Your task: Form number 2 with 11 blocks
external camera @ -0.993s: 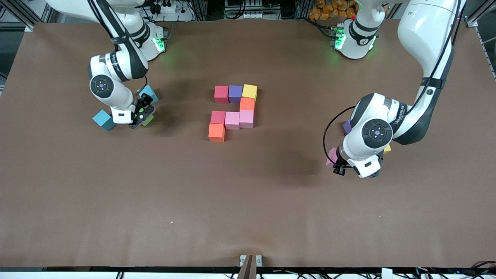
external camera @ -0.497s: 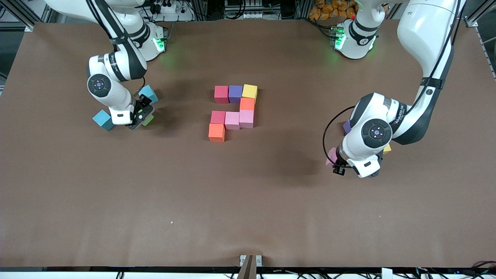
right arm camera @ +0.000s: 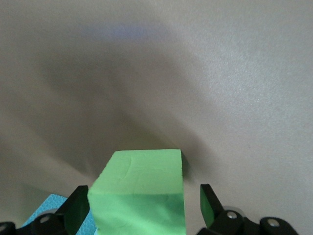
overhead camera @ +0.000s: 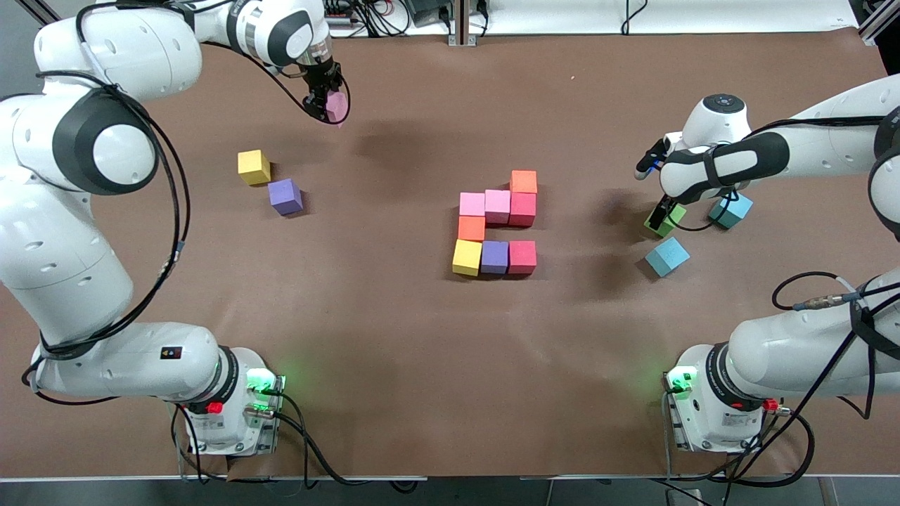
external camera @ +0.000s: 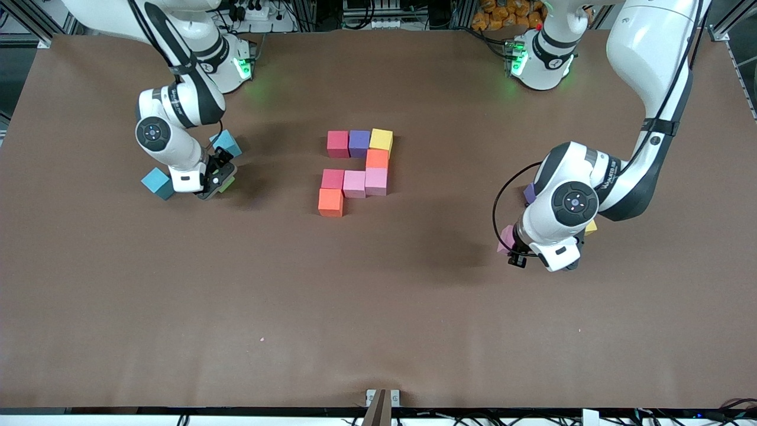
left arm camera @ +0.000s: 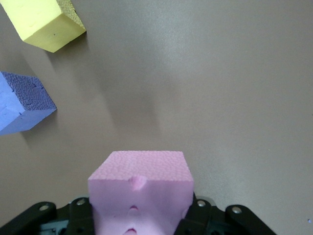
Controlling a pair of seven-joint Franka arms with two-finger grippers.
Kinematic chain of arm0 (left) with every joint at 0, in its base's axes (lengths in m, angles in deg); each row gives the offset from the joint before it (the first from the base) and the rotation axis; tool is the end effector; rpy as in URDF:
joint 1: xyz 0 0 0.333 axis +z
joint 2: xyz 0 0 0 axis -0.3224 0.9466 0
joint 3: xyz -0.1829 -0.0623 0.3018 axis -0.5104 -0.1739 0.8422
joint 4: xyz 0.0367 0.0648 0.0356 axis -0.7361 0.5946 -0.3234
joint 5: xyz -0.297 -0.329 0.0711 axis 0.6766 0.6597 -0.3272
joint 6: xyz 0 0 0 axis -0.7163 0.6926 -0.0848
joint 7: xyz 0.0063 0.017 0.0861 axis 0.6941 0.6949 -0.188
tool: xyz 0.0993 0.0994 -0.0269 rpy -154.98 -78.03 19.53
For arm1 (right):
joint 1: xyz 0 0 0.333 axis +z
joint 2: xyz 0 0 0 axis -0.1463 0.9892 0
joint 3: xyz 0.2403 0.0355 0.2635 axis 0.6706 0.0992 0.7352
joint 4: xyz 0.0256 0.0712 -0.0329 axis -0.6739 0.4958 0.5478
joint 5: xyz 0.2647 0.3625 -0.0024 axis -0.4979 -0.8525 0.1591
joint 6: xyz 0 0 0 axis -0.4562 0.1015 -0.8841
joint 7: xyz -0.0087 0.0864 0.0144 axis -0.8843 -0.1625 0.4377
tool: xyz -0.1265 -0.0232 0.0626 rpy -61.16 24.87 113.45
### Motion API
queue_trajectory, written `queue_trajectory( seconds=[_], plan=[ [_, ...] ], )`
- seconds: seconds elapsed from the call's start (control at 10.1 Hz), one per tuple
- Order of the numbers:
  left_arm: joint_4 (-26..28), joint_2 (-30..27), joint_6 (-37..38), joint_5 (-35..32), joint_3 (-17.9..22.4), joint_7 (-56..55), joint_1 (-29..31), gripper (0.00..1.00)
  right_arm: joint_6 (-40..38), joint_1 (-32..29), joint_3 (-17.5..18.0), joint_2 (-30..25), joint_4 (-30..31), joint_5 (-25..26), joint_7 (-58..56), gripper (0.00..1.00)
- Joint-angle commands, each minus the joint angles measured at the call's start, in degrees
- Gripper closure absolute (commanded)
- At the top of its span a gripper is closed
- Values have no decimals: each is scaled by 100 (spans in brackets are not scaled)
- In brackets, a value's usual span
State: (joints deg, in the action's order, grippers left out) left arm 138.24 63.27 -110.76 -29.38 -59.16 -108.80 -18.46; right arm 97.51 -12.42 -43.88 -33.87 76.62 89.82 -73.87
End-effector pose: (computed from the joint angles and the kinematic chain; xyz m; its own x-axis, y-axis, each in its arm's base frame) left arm 0.6944 -0.2302 0.2756 0.3175 0.9478 0.0277 0.9461 -0.3147 -0.0758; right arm 0.4363 0.0499 0.1410 0.6568 0.7365 -0.1621 0.7333 -0.6739 -0.0907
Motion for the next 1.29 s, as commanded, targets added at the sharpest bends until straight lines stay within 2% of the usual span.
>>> queue_trajectory(
  seconds=[0.0,0.1,0.2,0.3,0.4,0.5,0.6,0.79,0.89,1.09,1.19],
  plan=[
    [-68,21,23,115,-2,143,0,97,31,-249,69,7,51,82,-55,24],
    [-68,21,23,115,-2,143,0,97,13,-249,78,7,51,82,-3,51],
    [-68,21,23,115,-2,143,-9,97,13,-241,95,-1,34,82,6,62],
    [-68,21,23,115,-2,143,-9,97,13,-241,104,-19,8,82,-2,68],
    [-68,21,23,115,7,143,-9,97,-4,-241,113,-71,-19,73,-11,81],
    [-68,21,23,115,-2,143,-9,97,-144,-241,130,-194,-141,56,-11,82],
    [-68,21,23,115,-2,143,-9,97,-606,-232,139,-317,-412,12,-3,81],
    [-68,21,23,107,-2,143,-9,97,-1416,56,113,-257,-1411,-407,15,80],
    [-68,21,23,115,-2,143,-9,97,-1820,302,95,-21,-2078,-698,137,80],
    [-68,21,23,107,-2,143,-9,97,-2742,680,86,698,-3606,-780,1090,80],
    [-68,21,23,107,7,143,-9,97,-2860,943,78,945,-4118,-780,1853,80]
  ],
)
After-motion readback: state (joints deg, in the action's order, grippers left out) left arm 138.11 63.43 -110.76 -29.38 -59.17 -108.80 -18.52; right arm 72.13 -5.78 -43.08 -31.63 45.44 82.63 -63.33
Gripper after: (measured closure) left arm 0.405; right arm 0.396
